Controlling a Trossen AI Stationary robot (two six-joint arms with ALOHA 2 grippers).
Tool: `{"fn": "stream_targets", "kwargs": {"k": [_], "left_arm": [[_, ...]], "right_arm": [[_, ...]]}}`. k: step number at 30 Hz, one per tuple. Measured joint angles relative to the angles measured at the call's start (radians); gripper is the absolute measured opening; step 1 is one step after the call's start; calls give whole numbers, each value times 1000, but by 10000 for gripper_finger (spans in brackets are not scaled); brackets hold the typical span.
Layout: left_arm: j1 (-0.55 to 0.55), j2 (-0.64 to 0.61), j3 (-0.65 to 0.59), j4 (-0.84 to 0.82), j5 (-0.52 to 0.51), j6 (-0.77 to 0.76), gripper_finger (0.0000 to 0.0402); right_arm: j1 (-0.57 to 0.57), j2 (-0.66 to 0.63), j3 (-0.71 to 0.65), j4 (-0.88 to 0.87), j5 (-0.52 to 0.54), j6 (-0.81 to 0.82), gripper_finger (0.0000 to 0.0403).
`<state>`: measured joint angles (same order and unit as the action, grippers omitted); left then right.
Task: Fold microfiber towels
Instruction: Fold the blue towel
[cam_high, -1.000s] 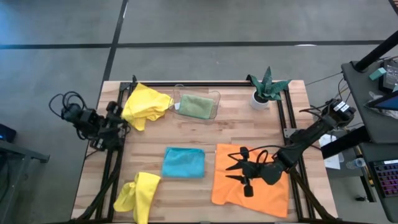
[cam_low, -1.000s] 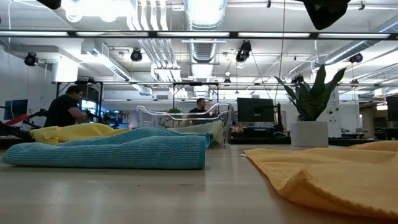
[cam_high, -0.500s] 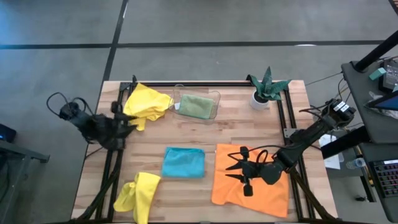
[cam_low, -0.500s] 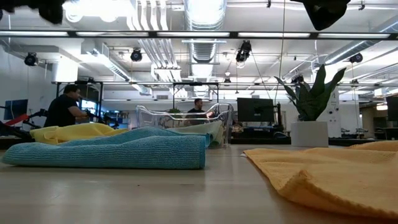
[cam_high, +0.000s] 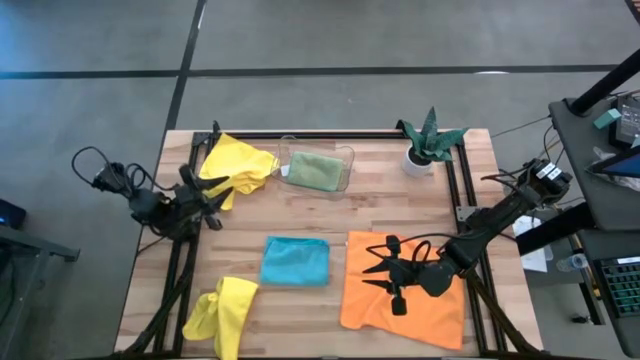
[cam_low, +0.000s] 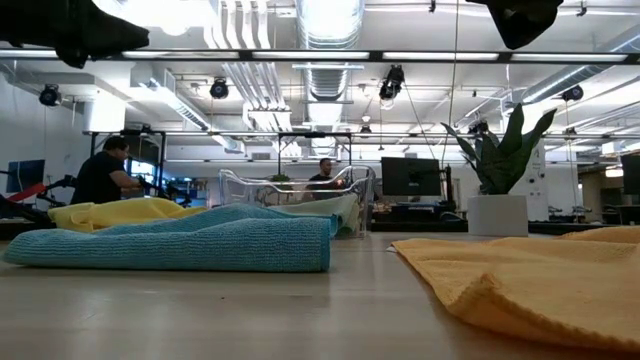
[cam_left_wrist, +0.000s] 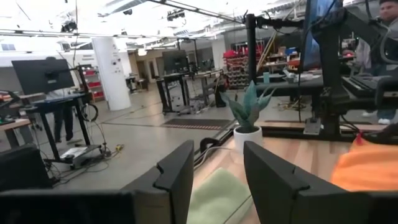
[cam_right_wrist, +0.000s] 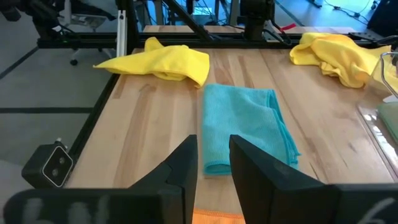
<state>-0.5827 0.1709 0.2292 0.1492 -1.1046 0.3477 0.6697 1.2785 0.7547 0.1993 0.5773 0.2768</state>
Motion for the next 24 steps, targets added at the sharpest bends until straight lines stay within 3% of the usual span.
{"fn": "stream_targets", "kwargs": {"k": [24], "left_arm": [[0, 5, -45, -1, 1, 0, 125]], "right_arm": [[-11, 0, 0, 20, -1, -38, 82]]}}
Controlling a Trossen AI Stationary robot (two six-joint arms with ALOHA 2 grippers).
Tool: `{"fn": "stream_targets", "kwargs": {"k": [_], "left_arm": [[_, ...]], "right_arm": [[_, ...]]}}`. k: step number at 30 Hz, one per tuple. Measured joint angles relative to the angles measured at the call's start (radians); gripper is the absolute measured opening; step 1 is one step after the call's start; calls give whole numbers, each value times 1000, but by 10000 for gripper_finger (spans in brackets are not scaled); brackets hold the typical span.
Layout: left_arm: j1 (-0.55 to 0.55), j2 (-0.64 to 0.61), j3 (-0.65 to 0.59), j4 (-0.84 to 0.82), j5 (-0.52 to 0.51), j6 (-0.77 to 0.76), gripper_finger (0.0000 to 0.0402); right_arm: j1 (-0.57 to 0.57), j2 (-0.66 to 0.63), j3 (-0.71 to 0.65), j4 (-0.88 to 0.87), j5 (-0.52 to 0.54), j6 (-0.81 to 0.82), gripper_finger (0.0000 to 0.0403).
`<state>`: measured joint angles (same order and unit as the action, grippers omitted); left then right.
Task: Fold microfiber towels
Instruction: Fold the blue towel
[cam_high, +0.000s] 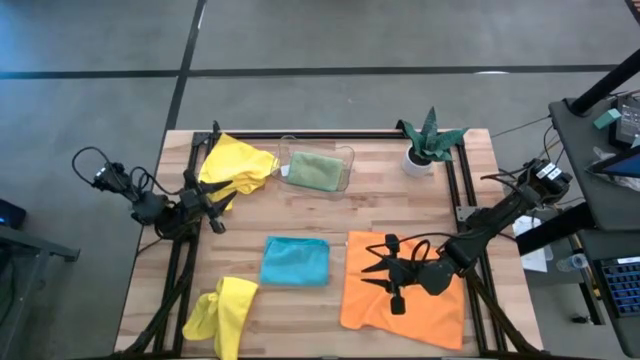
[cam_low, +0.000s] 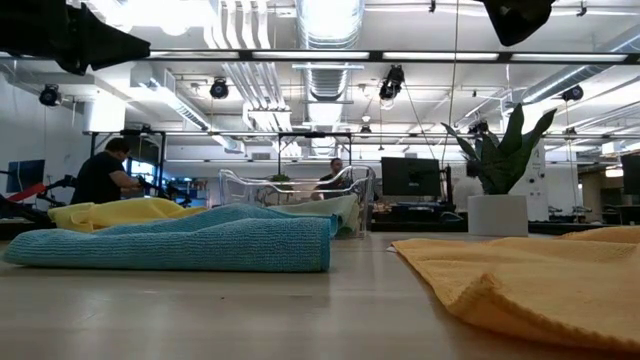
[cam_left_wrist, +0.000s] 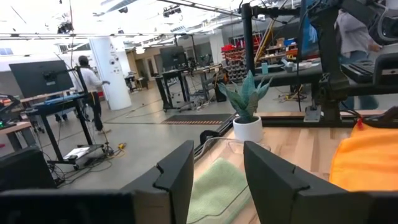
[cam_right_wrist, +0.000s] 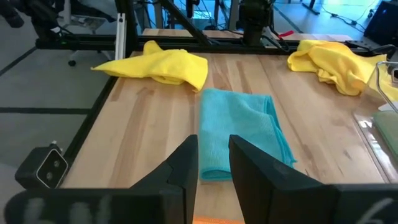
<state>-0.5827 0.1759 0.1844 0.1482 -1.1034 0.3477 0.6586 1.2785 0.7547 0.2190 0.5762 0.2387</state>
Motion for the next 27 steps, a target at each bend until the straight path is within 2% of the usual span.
{"fn": "stream_targets", "kwargs": {"k": [27], "left_arm": [[0, -1, 0, 0, 0, 0, 125]], "right_arm": [[0, 0, 0, 34, 0, 25, 79]]}}
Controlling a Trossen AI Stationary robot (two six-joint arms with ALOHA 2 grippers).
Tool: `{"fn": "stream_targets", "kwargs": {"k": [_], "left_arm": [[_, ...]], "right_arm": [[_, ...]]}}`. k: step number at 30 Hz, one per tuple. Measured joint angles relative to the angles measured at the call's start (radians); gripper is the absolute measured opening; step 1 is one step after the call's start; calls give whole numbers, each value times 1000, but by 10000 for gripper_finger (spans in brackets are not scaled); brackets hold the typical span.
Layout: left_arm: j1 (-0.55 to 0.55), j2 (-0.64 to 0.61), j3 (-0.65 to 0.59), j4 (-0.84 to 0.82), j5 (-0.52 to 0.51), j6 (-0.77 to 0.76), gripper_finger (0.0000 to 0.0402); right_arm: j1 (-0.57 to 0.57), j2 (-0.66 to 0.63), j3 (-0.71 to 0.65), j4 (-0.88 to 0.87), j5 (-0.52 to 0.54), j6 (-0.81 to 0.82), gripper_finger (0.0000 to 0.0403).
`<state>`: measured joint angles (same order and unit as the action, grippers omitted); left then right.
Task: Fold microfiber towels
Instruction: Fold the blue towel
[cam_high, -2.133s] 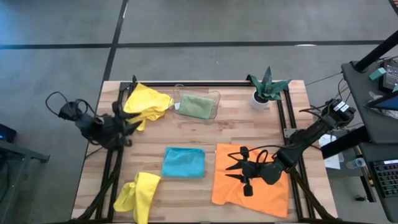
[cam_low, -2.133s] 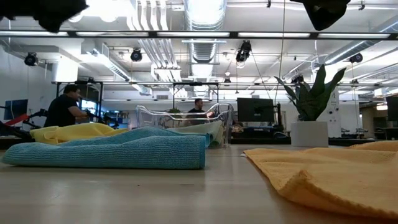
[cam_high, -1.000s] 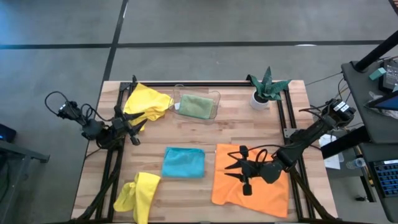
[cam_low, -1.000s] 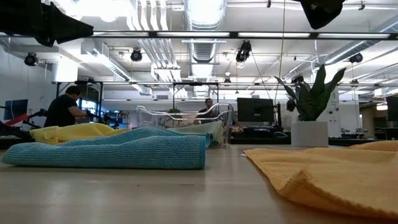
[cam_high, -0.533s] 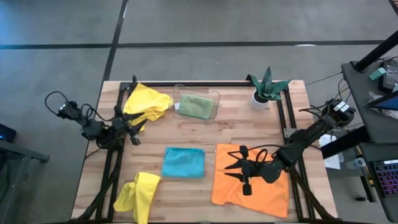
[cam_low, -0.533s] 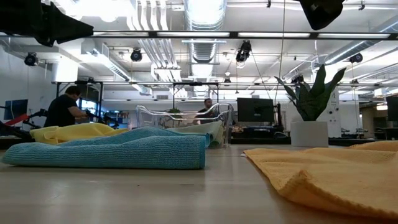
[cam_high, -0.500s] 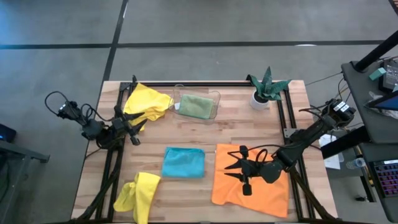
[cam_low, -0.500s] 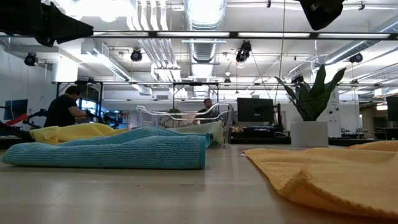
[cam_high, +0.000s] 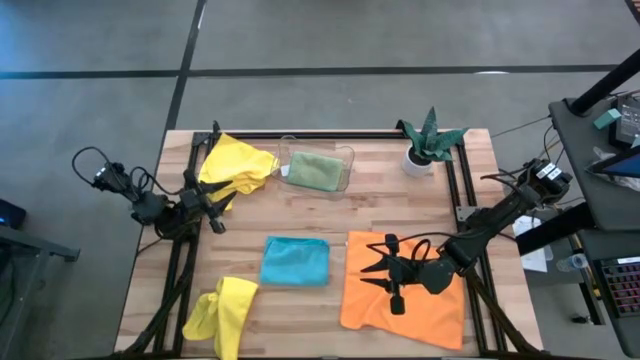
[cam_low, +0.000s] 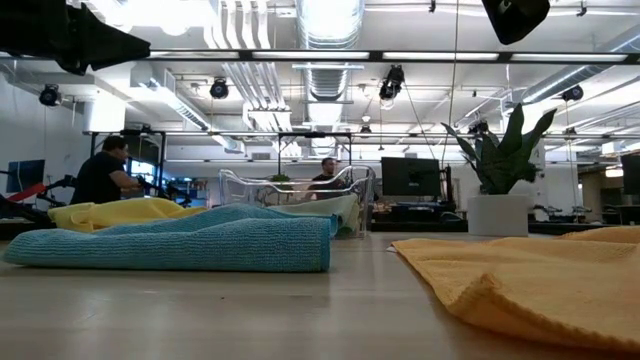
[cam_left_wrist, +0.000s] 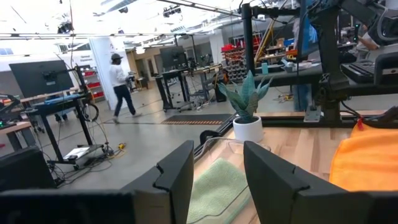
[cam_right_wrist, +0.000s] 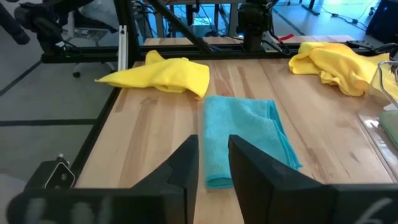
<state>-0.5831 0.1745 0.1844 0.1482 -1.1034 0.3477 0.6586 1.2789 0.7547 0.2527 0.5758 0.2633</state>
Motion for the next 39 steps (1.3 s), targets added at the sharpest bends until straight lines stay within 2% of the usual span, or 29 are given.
{"fn": "stream_targets", "kwargs": {"k": [19, 39], "left_arm": [[0, 0, 0, 0, 0, 0, 125], [0, 0, 0, 0, 0, 0, 125]], "right_arm": [[0, 0, 0, 15, -1, -32, 86], [-2, 0, 0, 19, -3, 20, 86]]}}
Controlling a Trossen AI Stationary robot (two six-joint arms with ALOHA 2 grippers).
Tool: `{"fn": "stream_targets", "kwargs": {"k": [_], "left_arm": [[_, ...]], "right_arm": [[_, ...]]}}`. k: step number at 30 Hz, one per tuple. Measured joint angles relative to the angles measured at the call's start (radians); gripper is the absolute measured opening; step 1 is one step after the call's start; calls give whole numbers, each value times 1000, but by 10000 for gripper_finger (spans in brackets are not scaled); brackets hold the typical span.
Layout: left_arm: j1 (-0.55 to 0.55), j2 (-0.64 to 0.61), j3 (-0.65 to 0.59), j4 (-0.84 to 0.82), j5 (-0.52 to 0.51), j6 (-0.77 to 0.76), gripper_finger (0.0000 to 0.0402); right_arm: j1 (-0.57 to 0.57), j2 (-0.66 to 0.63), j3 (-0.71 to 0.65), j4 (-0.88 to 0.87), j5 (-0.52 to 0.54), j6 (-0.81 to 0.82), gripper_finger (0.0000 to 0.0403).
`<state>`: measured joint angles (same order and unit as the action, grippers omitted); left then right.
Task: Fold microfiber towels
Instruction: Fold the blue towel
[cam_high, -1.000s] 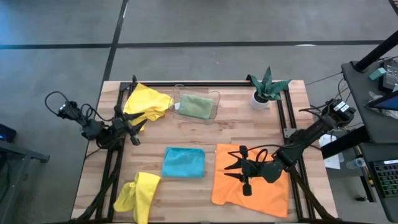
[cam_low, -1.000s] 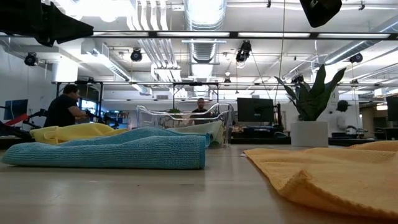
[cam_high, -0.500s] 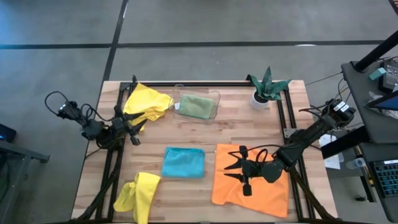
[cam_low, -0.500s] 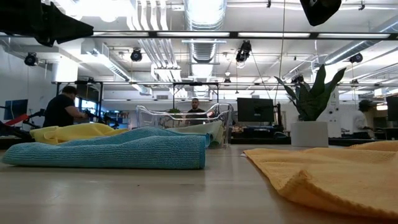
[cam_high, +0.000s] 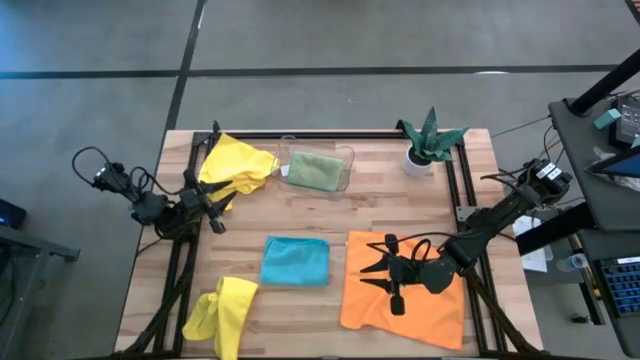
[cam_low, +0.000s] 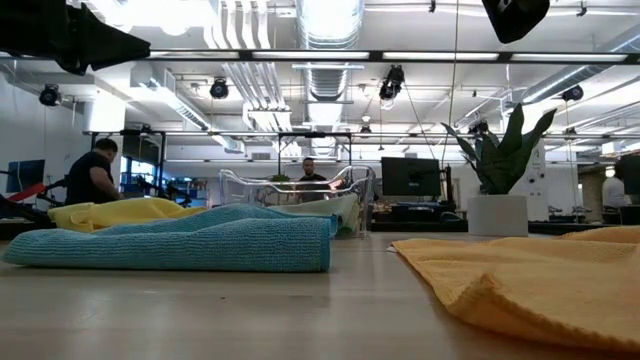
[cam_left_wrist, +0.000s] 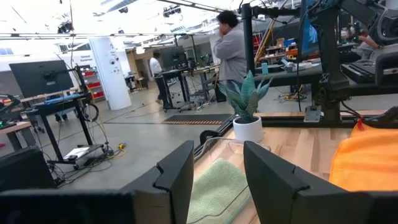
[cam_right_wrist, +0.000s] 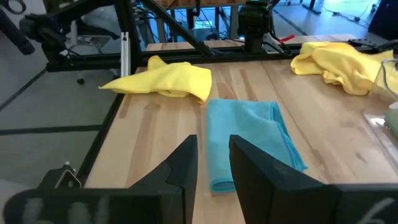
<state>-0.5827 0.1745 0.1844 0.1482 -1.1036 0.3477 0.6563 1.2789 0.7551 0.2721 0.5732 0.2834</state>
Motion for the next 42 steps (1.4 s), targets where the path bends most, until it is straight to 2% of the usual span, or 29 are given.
{"fn": "stream_targets", "kwargs": {"k": [10, 16, 24, 27, 31, 42], "left_arm": [[0, 0, 0, 36, 0, 3, 125], [0, -5, 0, 34, -7, 206, 125], [0, -5, 0, 38, -1, 207, 125], [0, 2, 0, 62, 62, 130, 125], [0, 7, 0, 115, 163, -124, 125], [0, 19, 0, 132, 184, -507, 125]], "right_arm": [[0, 0, 0, 2, -5, 47, 86], [0, 0, 0, 5, -5, 87, 86], [0, 0, 0, 9, -5, 103, 86], [0, 0, 0, 16, -4, 102, 86], [0, 0, 0, 24, -4, 100, 86], [0, 0, 0, 24, -4, 95, 86]]}}
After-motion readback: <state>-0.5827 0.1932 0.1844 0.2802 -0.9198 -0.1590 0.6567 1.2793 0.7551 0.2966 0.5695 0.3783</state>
